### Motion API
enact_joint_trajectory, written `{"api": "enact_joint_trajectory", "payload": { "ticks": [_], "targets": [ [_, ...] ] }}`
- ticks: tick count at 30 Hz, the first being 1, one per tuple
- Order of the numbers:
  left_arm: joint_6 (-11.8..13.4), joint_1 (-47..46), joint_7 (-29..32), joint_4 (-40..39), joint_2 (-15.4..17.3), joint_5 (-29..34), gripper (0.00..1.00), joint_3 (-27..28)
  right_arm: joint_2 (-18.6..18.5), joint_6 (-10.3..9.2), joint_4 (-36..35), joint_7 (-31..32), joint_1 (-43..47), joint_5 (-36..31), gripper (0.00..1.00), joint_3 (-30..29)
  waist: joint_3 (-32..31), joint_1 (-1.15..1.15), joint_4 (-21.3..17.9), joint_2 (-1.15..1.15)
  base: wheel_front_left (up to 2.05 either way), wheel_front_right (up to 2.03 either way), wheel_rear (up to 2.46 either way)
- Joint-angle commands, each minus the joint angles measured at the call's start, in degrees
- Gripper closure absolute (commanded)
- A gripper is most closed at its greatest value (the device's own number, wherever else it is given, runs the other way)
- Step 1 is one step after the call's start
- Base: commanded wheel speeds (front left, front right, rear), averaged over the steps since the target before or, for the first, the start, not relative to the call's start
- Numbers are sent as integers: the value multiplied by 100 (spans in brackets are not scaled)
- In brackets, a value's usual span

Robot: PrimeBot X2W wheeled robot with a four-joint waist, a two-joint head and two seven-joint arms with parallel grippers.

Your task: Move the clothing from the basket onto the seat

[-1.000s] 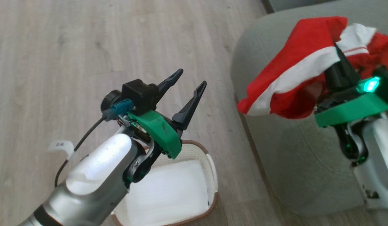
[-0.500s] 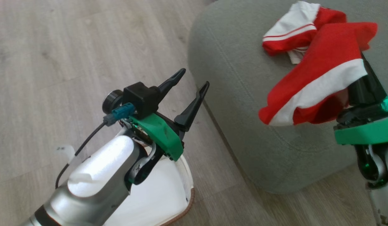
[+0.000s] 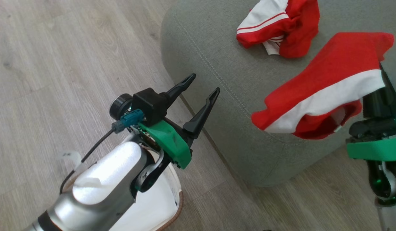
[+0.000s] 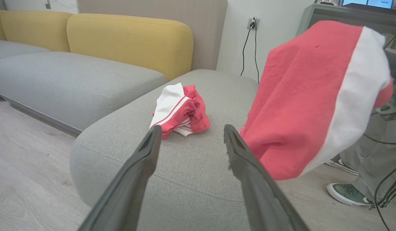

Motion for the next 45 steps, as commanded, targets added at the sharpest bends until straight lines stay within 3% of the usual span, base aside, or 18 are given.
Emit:
{"api": "enact_joint_trajectory", "payload": {
  "ticks": [1, 11, 25, 37, 45],
  "targets": [
    [36, -179, -11, -205, 103, 59, 0, 196, -80, -2, -240, 53, -48, -33, 100, 17, 14, 0, -29, 0, 0, 0, 0],
    [27, -388, 110, -330, 159, 133, 0, 155, -383, -2, 64, 187, -778, 340, 100, -6, 353, 0, -27, 0, 0, 0, 0],
    [-194, -1070, 416, -577, 164, 376, 0, -10, -1501, -2, 1981, 256, -2989, 1155, 100, -194, 1469, 0, 405, 0, 0, 0, 0],
    [-383, -1721, 667, -636, 4, 574, 0, -156, -2343, -2, 3727, 495, -4347, 750, 100, -90, 2537, 0, 878, 0, 0, 0, 0],
    [-430, -1949, 642, -600, -48, 653, 0, -179, -2412, -2, 5067, 848, -4957, 209, 100, 369, 3010, 0, 1272, 0, 0, 0, 0]
  ]
}}
